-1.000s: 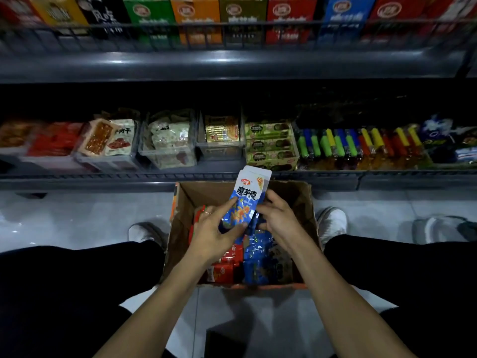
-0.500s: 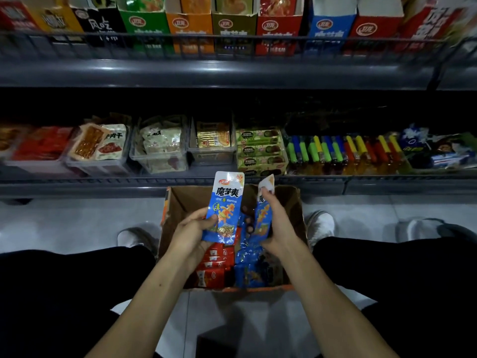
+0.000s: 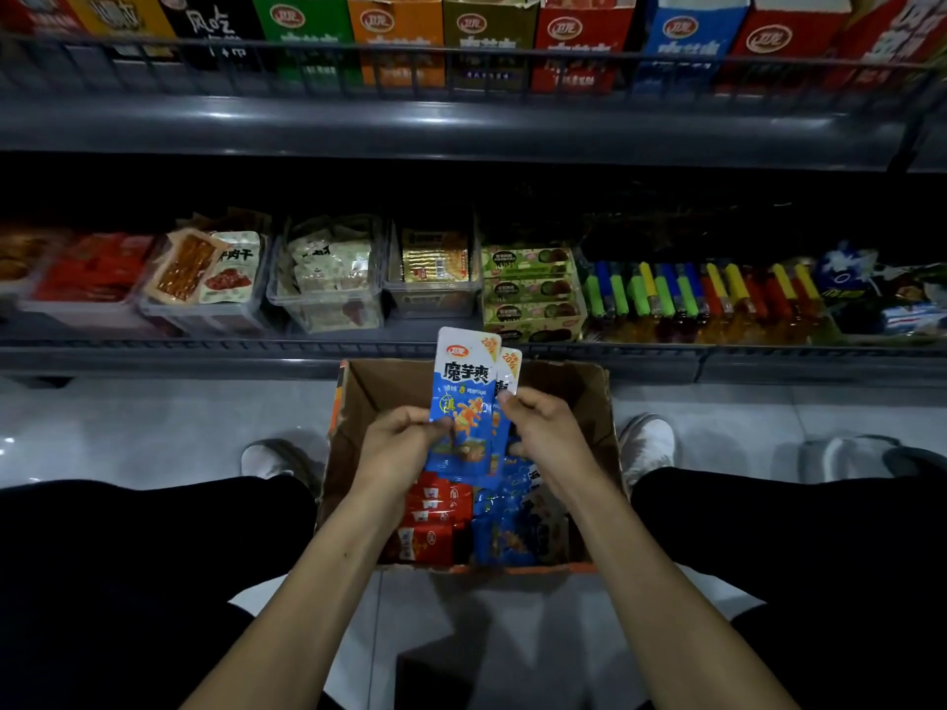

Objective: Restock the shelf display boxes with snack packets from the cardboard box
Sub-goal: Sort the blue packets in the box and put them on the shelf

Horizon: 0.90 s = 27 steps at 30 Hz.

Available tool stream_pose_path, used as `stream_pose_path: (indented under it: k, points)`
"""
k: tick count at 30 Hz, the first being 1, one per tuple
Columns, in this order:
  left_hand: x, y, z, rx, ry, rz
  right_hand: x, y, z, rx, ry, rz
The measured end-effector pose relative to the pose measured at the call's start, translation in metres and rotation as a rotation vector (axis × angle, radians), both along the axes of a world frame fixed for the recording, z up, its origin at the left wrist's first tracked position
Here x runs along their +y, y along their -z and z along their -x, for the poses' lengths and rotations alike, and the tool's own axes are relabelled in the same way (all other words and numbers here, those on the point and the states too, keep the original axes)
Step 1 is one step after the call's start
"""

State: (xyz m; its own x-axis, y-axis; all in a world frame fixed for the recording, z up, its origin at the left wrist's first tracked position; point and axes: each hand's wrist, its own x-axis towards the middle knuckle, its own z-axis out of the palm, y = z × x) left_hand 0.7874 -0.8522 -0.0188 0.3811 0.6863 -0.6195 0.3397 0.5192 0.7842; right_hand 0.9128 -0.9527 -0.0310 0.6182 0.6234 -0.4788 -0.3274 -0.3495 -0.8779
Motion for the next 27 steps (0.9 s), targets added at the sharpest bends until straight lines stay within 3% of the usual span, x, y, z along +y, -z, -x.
stream_pose_path:
  k: [6,9,14,19,24,27]
  points:
    - [0.005,-0.013,-0.005,-0.019,0.161,-0.257,0.008,-0.026,-0.006,0.042,-0.032,-0.029]
    - [0.012,-0.031,-0.014,-0.006,0.252,-0.43,0.011,-0.052,-0.016,-0.112,-0.162,-0.05]
    - [0.022,-0.083,-0.035,-0.117,0.329,-0.518,0.018,-0.102,-0.045,-0.291,-0.198,-0.113]
    - [0.041,-0.149,-0.075,-0.235,0.43,-0.717,0.016,-0.167,-0.094,-0.37,-0.026,-0.25]
    - [0.048,-0.234,-0.122,-0.193,0.541,-1.024,0.002,-0.237,-0.15,-0.442,0.16,-0.362]
    - [0.05,-0.273,-0.163,-0.127,0.706,-1.309,0.001,-0.272,-0.181,-0.452,0.246,-0.404]
